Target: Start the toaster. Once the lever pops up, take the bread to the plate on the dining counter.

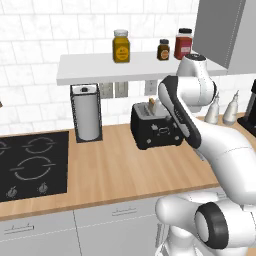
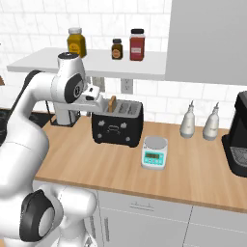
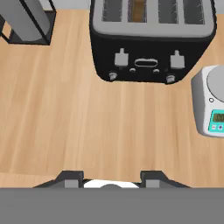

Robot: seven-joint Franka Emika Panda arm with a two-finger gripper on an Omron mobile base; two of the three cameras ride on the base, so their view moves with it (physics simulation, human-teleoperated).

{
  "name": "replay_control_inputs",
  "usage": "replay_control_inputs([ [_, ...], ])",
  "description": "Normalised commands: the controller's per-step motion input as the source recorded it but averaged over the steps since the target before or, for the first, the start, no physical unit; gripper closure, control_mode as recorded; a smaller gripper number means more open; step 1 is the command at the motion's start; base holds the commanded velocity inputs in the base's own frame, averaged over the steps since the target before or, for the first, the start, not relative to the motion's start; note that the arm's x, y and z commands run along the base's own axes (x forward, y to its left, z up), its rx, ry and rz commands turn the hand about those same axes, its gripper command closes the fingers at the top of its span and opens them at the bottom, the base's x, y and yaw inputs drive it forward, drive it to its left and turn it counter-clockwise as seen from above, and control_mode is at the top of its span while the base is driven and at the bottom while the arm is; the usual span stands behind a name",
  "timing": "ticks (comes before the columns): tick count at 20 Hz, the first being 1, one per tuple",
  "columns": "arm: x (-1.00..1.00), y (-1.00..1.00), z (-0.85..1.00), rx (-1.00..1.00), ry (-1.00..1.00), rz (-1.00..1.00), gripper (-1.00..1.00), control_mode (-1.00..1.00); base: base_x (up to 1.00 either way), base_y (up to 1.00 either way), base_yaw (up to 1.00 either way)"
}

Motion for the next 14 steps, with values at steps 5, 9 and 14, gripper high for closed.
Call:
replay_control_inputs([
  [5,-0.11,-0.07,-0.15,0.0,0.0,0.0,-1.0,-1.0,0.0,0.0,0.0],
  [9,-0.12,0.0,-0.6,0.0,-0.07,-0.02,-1.0,-1.0,0.0,0.0,0.0],
  [14,0.2,0.2,-0.36,0.0,-0.09,-0.03,-1.0,-1.0,0.0,0.0,0.0],
])
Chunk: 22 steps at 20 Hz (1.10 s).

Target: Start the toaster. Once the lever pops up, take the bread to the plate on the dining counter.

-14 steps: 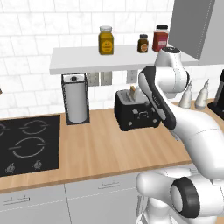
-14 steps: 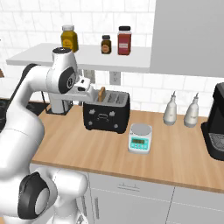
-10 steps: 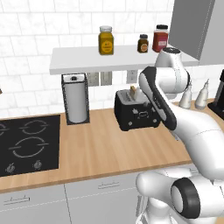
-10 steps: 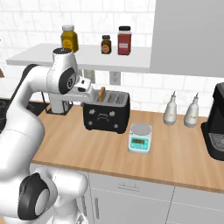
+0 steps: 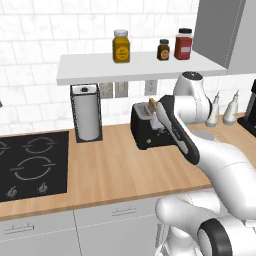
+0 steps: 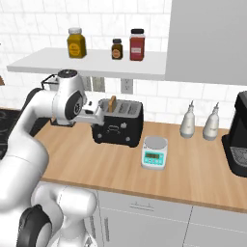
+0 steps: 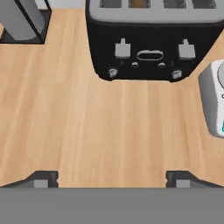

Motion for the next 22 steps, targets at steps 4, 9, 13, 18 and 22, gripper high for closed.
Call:
replay_control_inputs([
  [4,0.63,0.13,-0.07,0.0,0.0,-0.01,-1.0,-1.0,0.0,0.0,0.0],
  [9,0.68,0.06,0.0,-0.01,0.0,0.0,1.0,-1.0,0.0,0.0,0.0],
  [13,0.54,0.0,0.0,0.0,0.0,0.0,1.0,-1.0,0.0,0.0,0.0],
  [18,0.26,0.0,-0.27,-0.03,0.0,0.0,1.0,-1.0,0.0,0.0,0.0],
  [22,0.21,0.0,-0.37,-0.04,0.0,0.0,1.0,-1.0,0.0,0.0,0.0],
])
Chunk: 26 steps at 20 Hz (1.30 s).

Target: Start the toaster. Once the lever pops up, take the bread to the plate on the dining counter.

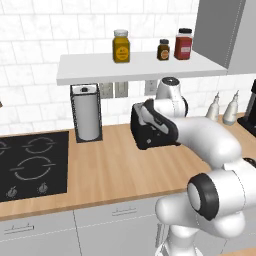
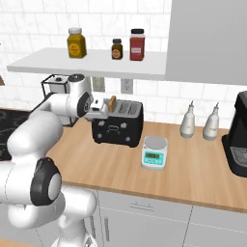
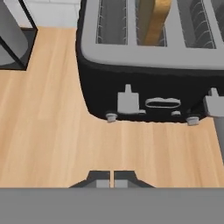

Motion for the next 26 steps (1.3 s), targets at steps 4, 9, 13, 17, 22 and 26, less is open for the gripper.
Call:
replay_control_inputs([
  [4,0.24,-0.02,-0.28,-0.02,0.0,0.0,1.0,-1.0,0.0,0.0,0.0],
  [9,0.07,-0.14,-0.05,0.0,0.0,0.0,1.0,-1.0,0.0,0.0,0.0],
  [13,0.03,-0.18,0.0,0.0,0.0,0.0,1.0,-1.0,0.0,0.0,0.0],
  [17,0.17,-0.09,-0.16,0.0,0.0,0.0,1.0,-1.0,0.0,0.0,0.0],
  [22,0.29,0.0,-0.15,0.0,0.0,0.0,1.0,-1.0,0.0,0.0,0.0],
  [26,0.26,0.0,-0.13,0.0,0.0,0.0,1.0,-1.0,0.0,0.0,0.0],
])
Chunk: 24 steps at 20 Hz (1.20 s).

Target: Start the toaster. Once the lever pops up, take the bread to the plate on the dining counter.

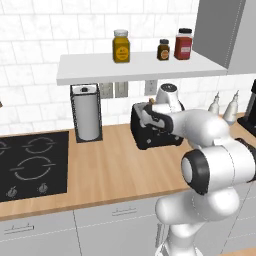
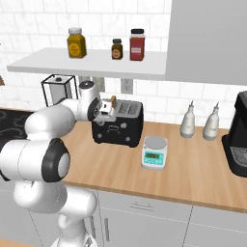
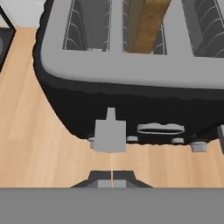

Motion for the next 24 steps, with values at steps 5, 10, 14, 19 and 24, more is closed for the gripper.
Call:
replay_control_inputs([
  [5,0.14,0.0,-0.09,0.02,0.04,0.0,1.0,-1.0,0.0,0.0,0.0],
  [10,0.27,0.0,-0.03,0.0,0.0,0.0,1.0,-1.0,0.0,0.0,0.0],
  [14,0.14,0.0,-0.07,0.0,0.0,0.0,1.0,-1.0,0.0,0.0,0.0],
  [19,0.0,0.0,-0.23,0.0,0.0,0.0,1.0,-1.0,0.0,0.0,0.0],
  [24,0.03,0.0,-0.15,0.0,0.0,0.0,1.0,-1.0,0.0,0.0,0.0],
])
